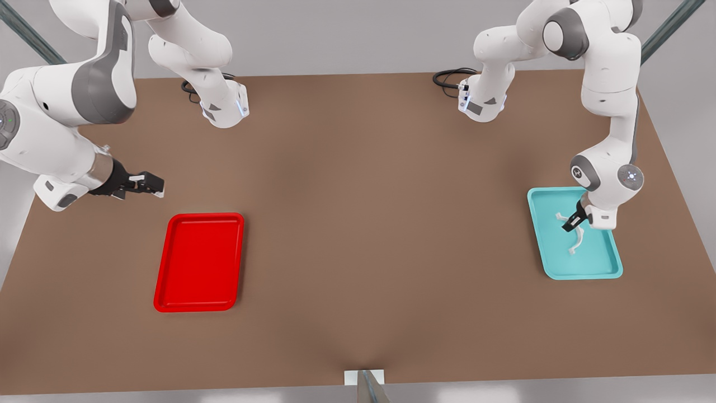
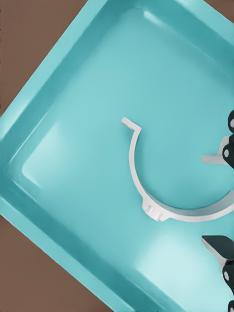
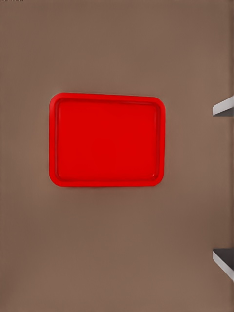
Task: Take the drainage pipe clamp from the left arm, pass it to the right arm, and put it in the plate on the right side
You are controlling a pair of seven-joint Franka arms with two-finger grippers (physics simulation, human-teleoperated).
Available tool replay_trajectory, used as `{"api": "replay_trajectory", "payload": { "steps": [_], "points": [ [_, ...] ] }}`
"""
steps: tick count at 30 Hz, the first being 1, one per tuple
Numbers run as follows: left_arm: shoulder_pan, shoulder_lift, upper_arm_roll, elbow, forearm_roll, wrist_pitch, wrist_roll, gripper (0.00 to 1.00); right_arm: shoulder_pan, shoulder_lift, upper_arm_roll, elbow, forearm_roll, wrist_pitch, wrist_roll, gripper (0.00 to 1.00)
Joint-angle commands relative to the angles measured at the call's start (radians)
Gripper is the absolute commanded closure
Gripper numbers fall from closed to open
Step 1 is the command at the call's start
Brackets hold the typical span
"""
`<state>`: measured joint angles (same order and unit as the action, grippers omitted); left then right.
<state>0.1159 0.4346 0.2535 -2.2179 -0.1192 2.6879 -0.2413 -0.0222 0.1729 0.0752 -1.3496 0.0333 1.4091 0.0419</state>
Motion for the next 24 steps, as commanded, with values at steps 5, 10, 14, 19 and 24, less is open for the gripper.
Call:
{"api": "replay_trajectory", "payload": {
  "steps": [5,10,14,19,24],
  "points": [
    [0.002,0.018,0.0,0.0,-0.1,0.013,-0.004,0.23,-0.001,0.005,-0.002,0.003,-0.001,0.004,-0.007,0.0],
    [0.001,0.026,-0.002,0.0,-0.128,0.012,0.0,0.38,-0.002,0.007,-0.003,0.007,-0.001,0.004,-0.01,0.0],
    [-0.001,0.033,-0.003,0.0,-0.128,0.01,0.0,0.43,-0.001,0.02,-0.003,0.018,-0.001,0.007,-0.008,0.0],
    [-0.001,0.036,-0.005,0.0,-0.128,0.009,0.002,0.55,-0.002,0.026,-0.003,0.026,0.002,0.007,-0.008,0.0],
    [-0.001,0.036,-0.005,0.0,-0.126,0.009,0.002,0.73,0.002,0.03,0.0,0.026,-0.001,0.031,0.004,0.0]
  ]
}}
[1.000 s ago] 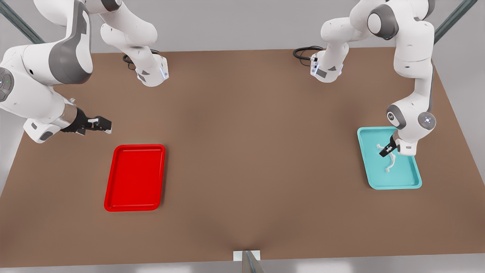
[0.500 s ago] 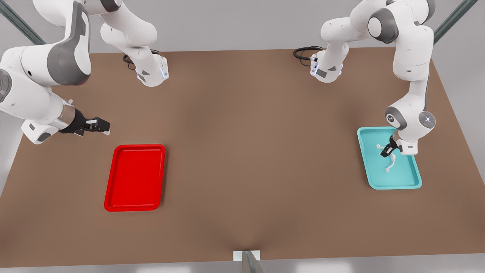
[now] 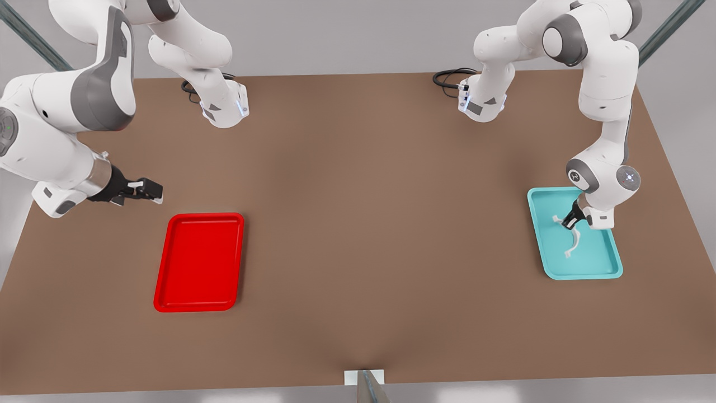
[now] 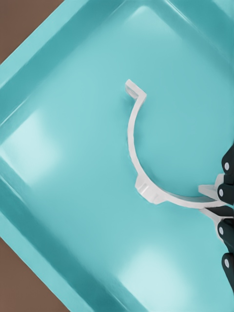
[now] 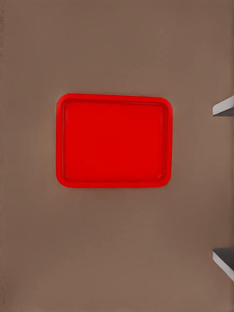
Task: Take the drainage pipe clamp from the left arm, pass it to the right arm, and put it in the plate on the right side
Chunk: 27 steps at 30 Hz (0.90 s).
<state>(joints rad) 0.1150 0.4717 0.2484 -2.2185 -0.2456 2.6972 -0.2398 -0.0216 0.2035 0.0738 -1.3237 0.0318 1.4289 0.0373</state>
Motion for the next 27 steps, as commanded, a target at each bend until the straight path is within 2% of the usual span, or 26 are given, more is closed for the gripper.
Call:
{"api": "replay_trajectory", "payload": {
  "steps": [1,9,13,16,21,23,24,26,27],
  "points": [
    [0.0,-0.001,0.0,0.0,0.0,-0.001,0.0,0.77,-0.001,-0.001,0.001,0.001,-0.003,0.013,0.003,0.0],
    [-0.003,-0.001,0.0,0.002,0.005,-0.005,0.004,0.79,0.031,0.002,0.023,0.003,-0.007,0.03,0.016,0.0],
    [-0.005,-0.016,0.0,0.08,0.006,-0.146,0.275,0.79,0.026,0.004,0.023,0.001,-0.001,0.03,0.016,0.0],
    [-0.023,-0.015,-0.015,0.149,0.009,-0.152,0.525,0.79,0.029,0.004,0.023,0.003,-0.004,0.03,0.023,0.0],
    [-0.339,-0.03,-0.018,0.266,0.012,-0.162,0.596,0.79,0.029,0.004,0.023,0.001,-0.001,0.03,0.023,0.0],
    [-0.518,-0.019,-0.015,0.367,0.019,-0.235,0.573,0.79,0.028,0.004,0.023,0.001,-0.001,0.03,0.023,0.0],
    [-0.549,-0.005,-0.015,0.463,0.123,-0.324,0.576,0.79,0.028,0.004,0.023,0.001,-0.001,0.03,0.023,0.0],
    [-0.63,0.087,-0.047,0.675,0.123,-0.514,0.567,0.79,0.028,0.004,0.023,0.001,-0.001,0.03,0.023,0.0],
    [-0.633,0.084,-0.07,0.677,0.123,-0.517,0.579,0.79,0.028,0.004,0.023,0.001,-0.001,0.03,0.023,0.0]
  ]
}}
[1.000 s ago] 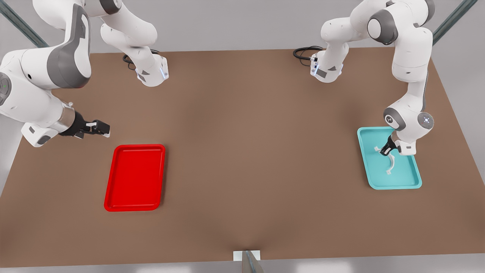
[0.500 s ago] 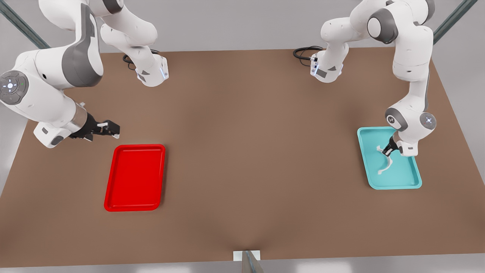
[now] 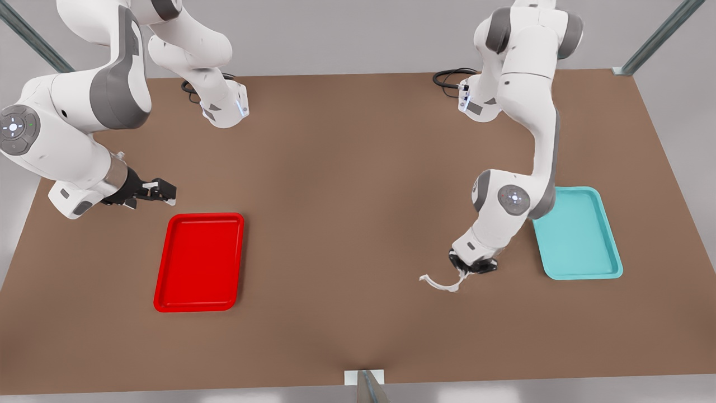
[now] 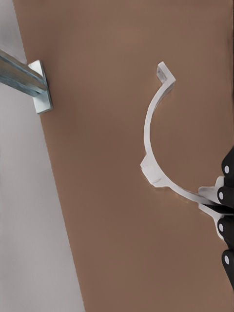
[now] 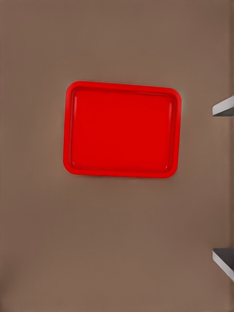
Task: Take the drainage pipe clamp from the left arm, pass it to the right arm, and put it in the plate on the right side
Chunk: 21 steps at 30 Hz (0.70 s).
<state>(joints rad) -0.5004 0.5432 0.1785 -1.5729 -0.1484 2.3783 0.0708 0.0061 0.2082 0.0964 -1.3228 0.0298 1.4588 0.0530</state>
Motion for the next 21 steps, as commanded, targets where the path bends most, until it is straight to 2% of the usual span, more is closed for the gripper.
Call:
{"api": "replay_trajectory", "payload": {
  "steps": [1,3,6,7,11,18,21],
  "points": [
    [-0.017,0.011,-0.043,0.048,0.023,-0.203,0.293,0.79,0.0,-0.001,0.0,0.0,0.001,0.0,0.007,0.0],
    [-0.018,0.011,-0.131,0.083,-0.008,-0.217,0.279,0.79,-0.003,-0.001,0.0,0.0,0.001,0.0,0.007,0.0],
    [-0.087,0.026,-0.198,0.131,-0.08,-0.185,0.141,0.79,0.006,-0.001,0.0,0.0,0.002,0.024,0.007,0.0],
    [-0.087,0.04,-0.203,0.152,-0.175,-0.171,0.133,0.79,0.031,0.0,0.0,0.0,0.002,0.043,0.007,0.0],
    [-0.09,0.06,-0.24,0.172,-0.181,-0.139,0.127,0.79,0.114,0.039,0.0,-0.006,0.004,0.138,0.008,0.0],
    [-0.109,0.08,-0.263,0.172,-0.215,-0.071,0.127,0.79,0.13,0.056,0.0,-0.007,0.006,0.164,0.008,0.0],
    [-0.107,0.104,-0.278,0.185,-0.324,0.018,0.129,0.79,0.184,0.076,0.0,-0.015,0.004,0.202,0.01,0.0]
  ]
}}
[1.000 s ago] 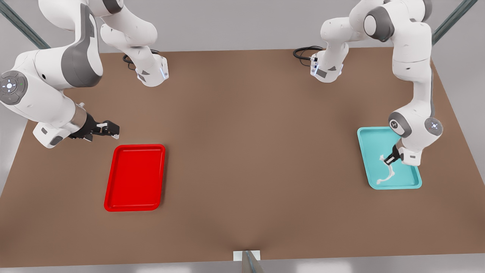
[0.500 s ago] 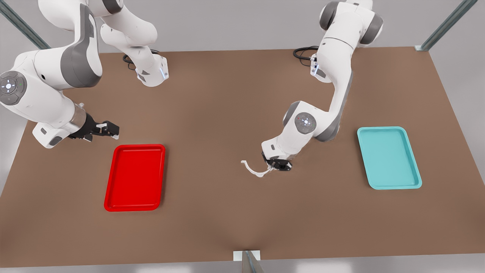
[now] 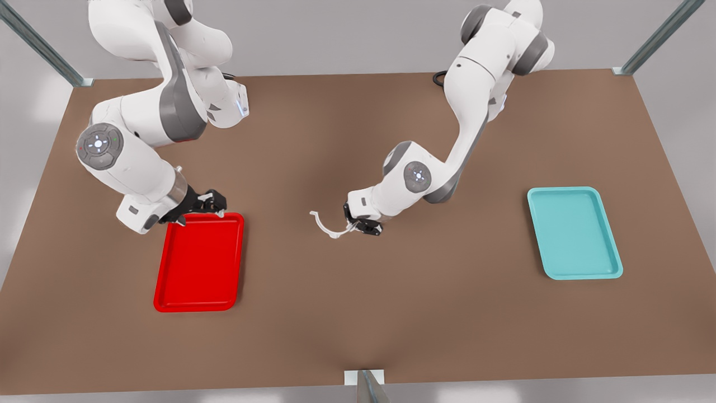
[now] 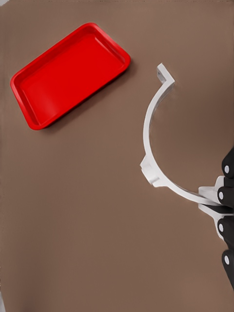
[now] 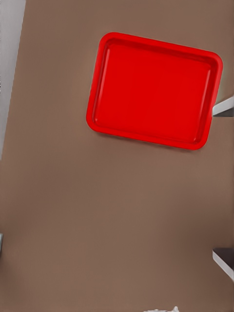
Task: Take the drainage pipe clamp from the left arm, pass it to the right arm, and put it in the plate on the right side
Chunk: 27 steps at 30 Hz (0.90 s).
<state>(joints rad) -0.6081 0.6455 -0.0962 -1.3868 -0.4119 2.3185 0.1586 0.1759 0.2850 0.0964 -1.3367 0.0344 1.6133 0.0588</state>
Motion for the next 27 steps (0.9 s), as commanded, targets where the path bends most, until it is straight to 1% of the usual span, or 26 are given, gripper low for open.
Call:
{"api": "replay_trajectory", "payload": {
  "steps": [1,3,6,9,12,16,17,18,20,22,24,27],
  "points": [
    [0.002,0.02,-0.004,0.031,-0.1,0.085,0.047,0.79,0.025,0.017,0.0,-0.001,0.001,0.051,0.007,0.0],
    [0.004,0.031,-0.01,0.048,-0.1,0.085,0.047,0.79,0.056,0.023,0.0,-0.002,-0.005,0.063,0.069,0.0],
    [0.002,0.031,-0.01,0.048,-0.1,0.085,0.049,0.79,0.062,0.025,0.003,-0.015,-0.004,0.083,0.07,0.0],
    [0.001,0.033,-0.008,0.048,-0.1,0.085,0.049,0.79,0.062,0.023,0.034,-0.065,-0.004,0.088,0.07,0.0],
    [-0.001,0.033,-0.013,0.046,-0.1,0.085,0.052,0.79,0.053,0.02,0.051,-0.124,-0.002,0.157,0.07,0.0],
    [-0.005,0.037,-0.014,0.046,-0.102,0.085,0.053,0.79,0.06,0.022,0.051,-0.134,0.001,0.172,0.07,0.0],
    [-0.005,0.037,-0.014,0.046,-0.102,0.085,0.052,0.79,0.062,0.029,0.086,-0.134,0.001,0.195,0.07,0.0],
    [-0.005,0.037,-0.014,0.046,-0.102,0.085,0.05,0.79,0.092,0.046,0.098,-0.131,-0.002,0.211,0.085,0.0],
    [-0.005,0.037,-0.014,0.046,-0.102,0.085,0.047,0.79,0.174,0.089,0.1,-0.13,-0.01,0.278,0.196,0.0],
    [-0.005,0.037,-0.014,0.046,-0.102,0.085,0.047,0.79,0.214,0.121,0.1,-0.122,-0.024,0.341,0.262,0.0],
    [-0.005,0.037,-0.014,0.046,-0.1,0.085,0.049,0.79,0.231,0.178,0.1,-0.108,-0.054,0.428,0.309,0.0],
    [-0.005,0.04,-0.014,0.046,-0.102,0.085,0.053,0.79,0.235,0.192,0.1,-0.114,-0.071,0.447,0.314,0.0]
  ]
}}
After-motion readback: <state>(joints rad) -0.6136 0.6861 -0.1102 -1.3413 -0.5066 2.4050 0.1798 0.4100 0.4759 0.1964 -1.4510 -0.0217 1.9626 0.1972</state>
